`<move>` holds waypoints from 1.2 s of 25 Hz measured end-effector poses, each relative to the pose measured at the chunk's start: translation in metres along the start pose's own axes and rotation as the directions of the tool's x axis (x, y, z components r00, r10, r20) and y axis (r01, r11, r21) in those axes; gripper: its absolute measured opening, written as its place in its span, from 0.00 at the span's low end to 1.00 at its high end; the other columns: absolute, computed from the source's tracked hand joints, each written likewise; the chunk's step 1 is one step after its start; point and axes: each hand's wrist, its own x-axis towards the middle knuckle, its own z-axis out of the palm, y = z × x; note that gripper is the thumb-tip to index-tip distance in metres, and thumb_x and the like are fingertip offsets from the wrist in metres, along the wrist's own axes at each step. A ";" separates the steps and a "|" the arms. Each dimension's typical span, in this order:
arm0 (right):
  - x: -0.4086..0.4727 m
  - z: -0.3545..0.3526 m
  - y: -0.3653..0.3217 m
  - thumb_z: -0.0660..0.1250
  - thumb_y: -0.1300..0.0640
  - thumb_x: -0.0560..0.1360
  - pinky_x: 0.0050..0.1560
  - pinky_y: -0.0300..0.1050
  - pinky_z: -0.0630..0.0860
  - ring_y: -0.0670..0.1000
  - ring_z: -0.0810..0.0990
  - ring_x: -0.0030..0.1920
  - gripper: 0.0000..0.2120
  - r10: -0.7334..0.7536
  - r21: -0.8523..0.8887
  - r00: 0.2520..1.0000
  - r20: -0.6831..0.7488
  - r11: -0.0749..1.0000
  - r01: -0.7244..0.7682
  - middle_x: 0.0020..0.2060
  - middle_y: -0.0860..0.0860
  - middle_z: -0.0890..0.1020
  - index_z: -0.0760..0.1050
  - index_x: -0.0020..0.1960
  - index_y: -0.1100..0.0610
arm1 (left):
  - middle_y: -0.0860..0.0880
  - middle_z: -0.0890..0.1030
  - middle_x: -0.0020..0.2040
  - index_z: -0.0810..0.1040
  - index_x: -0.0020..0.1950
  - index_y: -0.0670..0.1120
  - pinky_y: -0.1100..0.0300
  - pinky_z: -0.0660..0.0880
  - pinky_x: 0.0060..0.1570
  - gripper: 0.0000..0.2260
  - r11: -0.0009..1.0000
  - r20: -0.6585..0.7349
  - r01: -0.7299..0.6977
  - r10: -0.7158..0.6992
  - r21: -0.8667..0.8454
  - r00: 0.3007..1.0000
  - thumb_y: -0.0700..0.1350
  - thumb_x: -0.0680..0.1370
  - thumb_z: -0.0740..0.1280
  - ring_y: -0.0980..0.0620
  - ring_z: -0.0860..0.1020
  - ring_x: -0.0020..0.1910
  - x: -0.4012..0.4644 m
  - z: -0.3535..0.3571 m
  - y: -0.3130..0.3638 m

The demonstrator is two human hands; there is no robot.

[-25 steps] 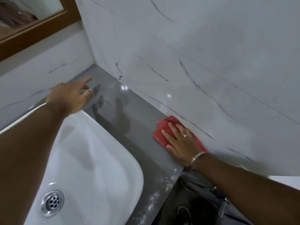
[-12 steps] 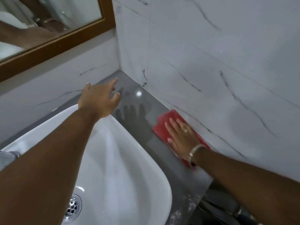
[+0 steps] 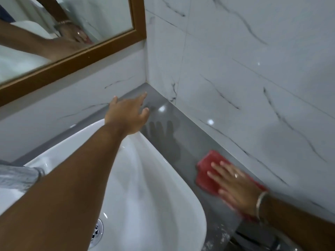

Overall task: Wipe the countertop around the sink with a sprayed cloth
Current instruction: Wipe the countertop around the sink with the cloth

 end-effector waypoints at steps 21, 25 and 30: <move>-0.101 0.010 -0.003 0.52 0.45 0.78 0.71 0.69 0.63 0.61 0.53 0.77 0.32 0.037 -0.115 0.999 -0.002 0.993 -0.037 0.78 0.54 0.54 0.47 0.79 0.47 | 0.40 0.64 0.77 0.59 0.80 0.48 0.34 0.47 0.74 0.31 0.963 0.038 -0.151 0.146 0.223 0.989 0.58 0.78 0.50 0.36 0.56 0.77 -0.076 0.013 0.078; -0.059 0.017 -0.063 0.55 0.47 0.76 0.70 0.68 0.62 0.68 0.63 0.74 0.30 0.253 0.035 0.962 -0.103 0.967 -0.251 0.77 0.61 0.62 0.60 0.77 0.54 | 0.39 0.53 0.81 0.51 0.82 0.51 0.33 0.42 0.74 0.27 0.951 0.024 0.000 -0.008 0.309 1.000 0.56 0.83 0.50 0.36 0.47 0.79 -0.084 0.019 0.095; -0.098 0.022 -0.053 0.59 0.48 0.75 0.69 0.63 0.66 0.63 0.69 0.72 0.29 -0.276 -0.130 0.959 -0.064 0.955 0.266 0.75 0.56 0.68 0.64 0.75 0.48 | 0.38 0.40 0.80 0.45 0.82 0.53 0.31 0.36 0.71 0.28 0.958 0.057 0.096 -0.115 0.270 0.992 0.54 0.84 0.51 0.39 0.37 0.78 -0.126 0.018 0.132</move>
